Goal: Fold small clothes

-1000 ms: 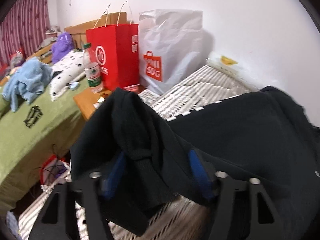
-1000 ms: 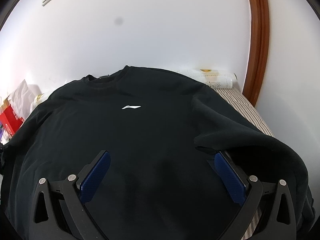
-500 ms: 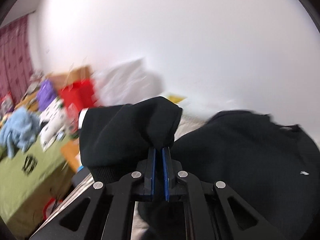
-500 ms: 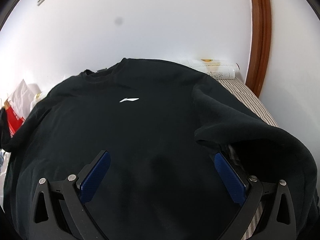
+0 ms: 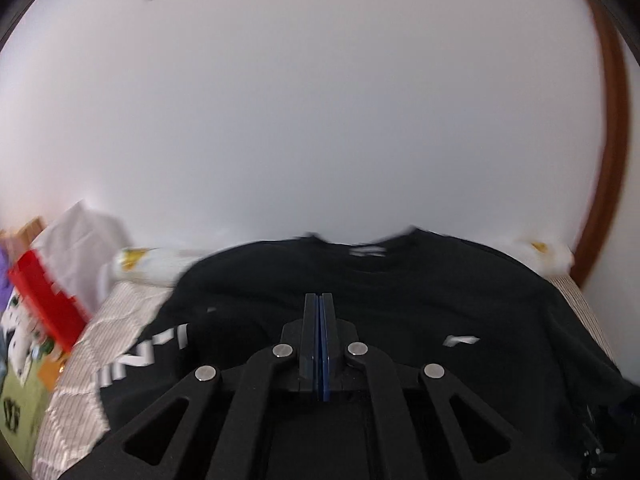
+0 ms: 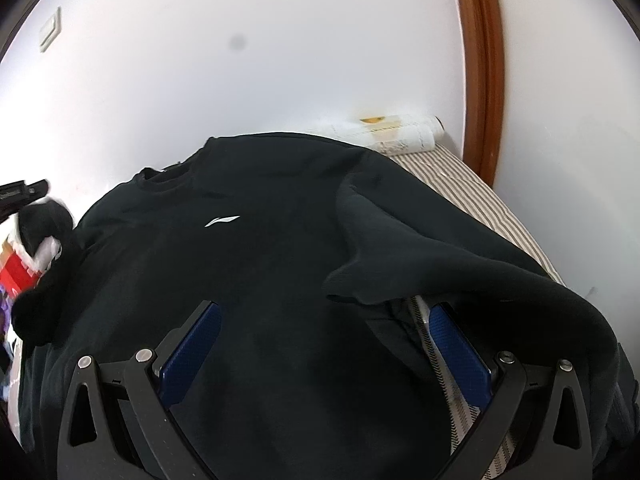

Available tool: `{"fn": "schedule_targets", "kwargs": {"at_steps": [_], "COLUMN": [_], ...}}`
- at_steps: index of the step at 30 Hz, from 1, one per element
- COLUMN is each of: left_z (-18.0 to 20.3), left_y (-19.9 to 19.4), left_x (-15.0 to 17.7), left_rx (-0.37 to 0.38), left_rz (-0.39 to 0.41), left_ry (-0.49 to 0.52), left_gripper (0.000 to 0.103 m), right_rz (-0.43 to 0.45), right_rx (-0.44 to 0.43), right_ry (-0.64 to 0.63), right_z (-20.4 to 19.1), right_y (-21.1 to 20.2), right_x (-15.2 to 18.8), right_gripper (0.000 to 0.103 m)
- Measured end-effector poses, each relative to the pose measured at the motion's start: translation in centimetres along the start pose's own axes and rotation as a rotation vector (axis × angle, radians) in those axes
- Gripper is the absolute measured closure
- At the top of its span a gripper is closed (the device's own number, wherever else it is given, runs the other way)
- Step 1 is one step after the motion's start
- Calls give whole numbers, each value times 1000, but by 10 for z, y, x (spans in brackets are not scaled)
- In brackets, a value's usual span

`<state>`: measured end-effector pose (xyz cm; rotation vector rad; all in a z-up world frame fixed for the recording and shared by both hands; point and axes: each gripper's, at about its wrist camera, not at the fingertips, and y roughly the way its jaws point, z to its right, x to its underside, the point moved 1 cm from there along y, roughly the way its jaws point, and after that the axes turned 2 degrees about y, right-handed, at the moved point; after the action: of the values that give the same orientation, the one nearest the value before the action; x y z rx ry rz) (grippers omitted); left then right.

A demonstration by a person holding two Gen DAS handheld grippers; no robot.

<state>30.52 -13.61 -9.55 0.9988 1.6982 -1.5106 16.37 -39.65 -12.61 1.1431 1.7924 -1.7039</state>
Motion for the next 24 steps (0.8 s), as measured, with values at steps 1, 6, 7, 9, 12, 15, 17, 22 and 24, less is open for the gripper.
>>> {"fn": "schedule_targets", "kwargs": {"at_steps": [1,6,7,9,12,15,17,22,24], "left_z": [12,50,53,51,32,2,-24,-96,-123], "left_y": [1,8,10,14,20,16,11,2,0], "left_x": [4,22,25,31,35,38,40,52,58], "left_rx": [9,77,83,87,75,42,21,-54,-62], "left_rz": [5,-36,-47,-81,-121,-133,-122,-141,-159], "left_ry": [26,103,104,98,71,37,-2,-83,-101], "left_gripper": [101,101,101,98,98,74,48,38,38], "right_rz": [-2,-13,-16,-18,-17,-17,-18,-26,-13], "right_rx": [1,-6,-6,-5,-5,-5,-10,-23,-40], "right_ry": [8,11,8,4,2,-8,-17,-61,-84], "right_z": [1,2,2,0,0,-2,-4,-17,-25], "right_y": [1,5,6,7,7,7,6,3,-2], "right_x": [0,0,1,1,2,2,3,6,8], "right_gripper": [1,1,1,1,1,1,1,1,4]}}
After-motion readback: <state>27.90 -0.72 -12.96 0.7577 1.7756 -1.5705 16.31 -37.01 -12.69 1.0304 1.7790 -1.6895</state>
